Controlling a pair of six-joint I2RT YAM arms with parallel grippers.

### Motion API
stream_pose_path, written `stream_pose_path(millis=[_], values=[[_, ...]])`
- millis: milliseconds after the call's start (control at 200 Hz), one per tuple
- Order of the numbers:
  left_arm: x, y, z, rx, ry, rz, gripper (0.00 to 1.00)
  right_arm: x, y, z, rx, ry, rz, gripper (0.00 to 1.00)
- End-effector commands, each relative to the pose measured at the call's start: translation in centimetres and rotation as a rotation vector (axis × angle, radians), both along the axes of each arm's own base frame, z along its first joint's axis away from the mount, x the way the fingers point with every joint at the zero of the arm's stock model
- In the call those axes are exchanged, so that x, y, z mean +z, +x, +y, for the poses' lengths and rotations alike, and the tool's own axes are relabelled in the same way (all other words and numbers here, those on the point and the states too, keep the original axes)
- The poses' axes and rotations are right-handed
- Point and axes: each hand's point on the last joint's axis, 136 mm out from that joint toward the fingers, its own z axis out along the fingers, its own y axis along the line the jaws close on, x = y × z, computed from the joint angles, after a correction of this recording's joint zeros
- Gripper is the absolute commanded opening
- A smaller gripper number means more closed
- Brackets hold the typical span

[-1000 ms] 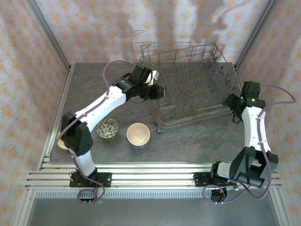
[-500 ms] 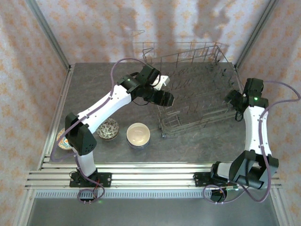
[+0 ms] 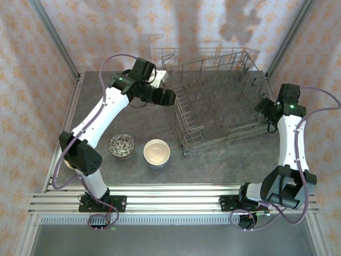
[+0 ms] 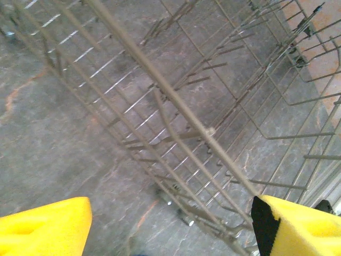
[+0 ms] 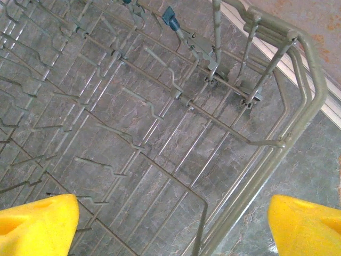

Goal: Load the bowls into the dish rack

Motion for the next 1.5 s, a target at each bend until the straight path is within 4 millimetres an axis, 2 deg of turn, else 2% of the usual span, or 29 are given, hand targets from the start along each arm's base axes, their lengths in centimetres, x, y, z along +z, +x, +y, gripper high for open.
stream_pose_path(millis=[0, 185, 370, 470, 556, 766, 931, 1181, 1491], values=[[-0.3, -2.3, 2.2, -0.059, 0.066, 0.049, 0.72, 0.6, 0.1, 0.3, 0.026, 0.006, 0.005, 0.9], [-3.6, -4.6, 6.9, -0.01, 0.227, 0.149, 0.67, 0.8, 0.6, 0.6, 0.039, 0.011, 0.008, 0.89], [-7.5, -8.7, 9.0, -0.045, 0.331, 0.276, 0.64, 1.2, 1.8, 1.2, 0.068, 0.003, 0.016, 0.89], [-8.4, -11.0, 8.5, -0.119, 0.348, 0.299, 0.64, 1.1, 2.5, 1.8, 0.09, -0.004, 0.023, 0.89], [-8.9, -12.0, 8.0, -0.159, 0.366, 0.301, 0.65, 1.0, 3.0, 2.4, 0.108, -0.002, 0.028, 0.89], [-11.0, -13.4, 6.7, -0.217, 0.4, 0.346, 0.65, 1.3, 3.3, 3.3, 0.128, 0.006, 0.013, 0.89], [-12.9, -13.2, 6.9, -0.215, 0.493, 0.375, 0.64, 1.0, 2.5, 3.4, 0.134, -0.002, 0.021, 0.89], [-14.0, -13.3, 6.3, -0.228, 0.517, 0.396, 0.58, 0.8, 1.4, 3.3, 0.127, -0.025, 0.03, 0.89], [-15.1, -14.1, 6.0, -0.249, 0.551, 0.425, 0.49, 0.2, 1.2, 3.6, 0.129, -0.005, 0.029, 0.89]])
